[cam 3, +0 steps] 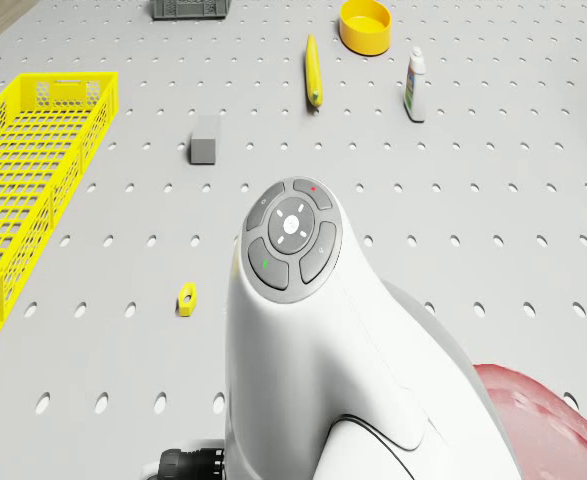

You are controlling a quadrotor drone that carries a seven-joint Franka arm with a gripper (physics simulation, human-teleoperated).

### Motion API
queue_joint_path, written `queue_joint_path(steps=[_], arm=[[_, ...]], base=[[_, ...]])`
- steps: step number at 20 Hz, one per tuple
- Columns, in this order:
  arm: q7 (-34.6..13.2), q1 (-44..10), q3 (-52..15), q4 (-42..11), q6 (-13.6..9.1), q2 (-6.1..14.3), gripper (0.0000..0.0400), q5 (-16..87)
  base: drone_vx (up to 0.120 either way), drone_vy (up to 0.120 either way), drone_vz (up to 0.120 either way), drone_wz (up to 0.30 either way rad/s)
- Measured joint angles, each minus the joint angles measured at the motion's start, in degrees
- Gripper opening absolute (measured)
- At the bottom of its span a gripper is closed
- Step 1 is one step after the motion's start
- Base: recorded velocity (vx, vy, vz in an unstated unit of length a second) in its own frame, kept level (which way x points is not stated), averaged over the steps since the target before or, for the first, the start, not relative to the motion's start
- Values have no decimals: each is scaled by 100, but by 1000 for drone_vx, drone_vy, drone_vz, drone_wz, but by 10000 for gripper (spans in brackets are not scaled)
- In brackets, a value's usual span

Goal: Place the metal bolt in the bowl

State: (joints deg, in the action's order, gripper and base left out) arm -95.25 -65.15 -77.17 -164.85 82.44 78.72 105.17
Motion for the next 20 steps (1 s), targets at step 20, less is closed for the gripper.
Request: queue_joint_path(steps=[20], arm=[[-64,-74,-58,15,286,307,400,-133]], base=[[120,2,-72,0]])
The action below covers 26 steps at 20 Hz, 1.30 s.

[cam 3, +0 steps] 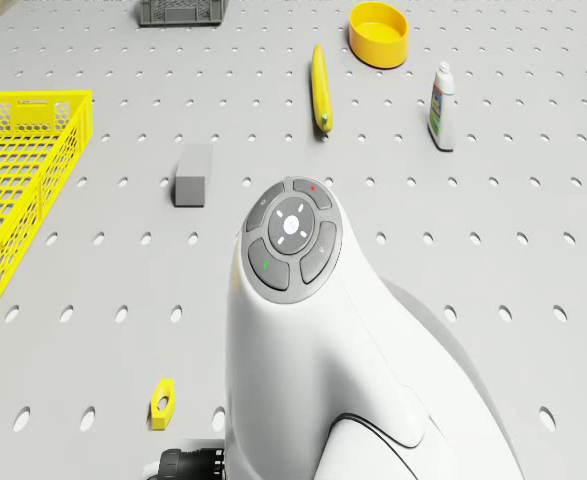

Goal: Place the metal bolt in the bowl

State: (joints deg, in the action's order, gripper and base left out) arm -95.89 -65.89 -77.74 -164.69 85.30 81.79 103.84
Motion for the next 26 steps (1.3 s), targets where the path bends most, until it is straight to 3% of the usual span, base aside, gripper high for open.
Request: queue_joint_path(steps=[5,18,26], arm=[[-13,-15,-12,3,62,66,400,-28],[-42,-50,-37,10,205,219,400,-92],[-35,-92,374,91,439,328,400,276]], base=[[120,0,-104,0],[120,0,0,0],[5,0,0,0]])
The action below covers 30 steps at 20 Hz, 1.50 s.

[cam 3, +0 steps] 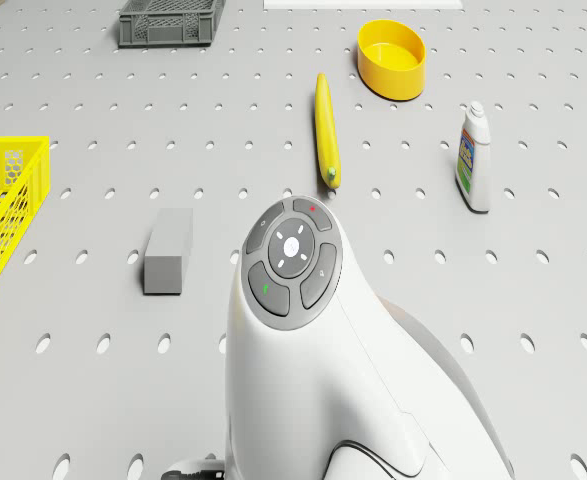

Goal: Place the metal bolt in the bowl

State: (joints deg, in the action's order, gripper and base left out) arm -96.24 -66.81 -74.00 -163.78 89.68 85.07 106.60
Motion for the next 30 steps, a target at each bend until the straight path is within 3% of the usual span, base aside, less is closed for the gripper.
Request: queue_joint_path(steps=[7,23,24,26,30], arm=[[6,-143,518,212,240,27,400,485],[-4,-486,778,612,380,-77,400,745],[-3,-491,788,620,385,-79,334,755],[-3,-497,802,631,391,-82,242,769],[-1,-504,817,642,396,-87,152,783]], base=[[0,0,0,0],[0,0,0,0],[0,0,0,0],[0,0,0,0],[0,0,0,0]])
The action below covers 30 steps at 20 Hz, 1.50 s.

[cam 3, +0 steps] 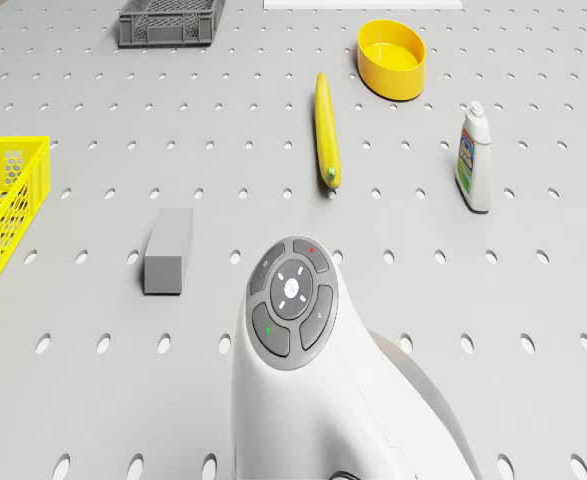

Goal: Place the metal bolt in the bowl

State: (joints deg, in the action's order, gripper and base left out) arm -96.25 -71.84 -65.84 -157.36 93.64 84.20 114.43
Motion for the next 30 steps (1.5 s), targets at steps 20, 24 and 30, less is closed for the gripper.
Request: queue_joint_path(steps=[20,24,30], arm=[[-16,52,-348,-130,-147,25,100,-328],[-20,50,-363,-134,-143,36,100,-345],[-25,45,-371,-135,-132,51,100,-358]], base=[[50,0,68,0],[120,-100,120,0],[120,-120,120,0]])
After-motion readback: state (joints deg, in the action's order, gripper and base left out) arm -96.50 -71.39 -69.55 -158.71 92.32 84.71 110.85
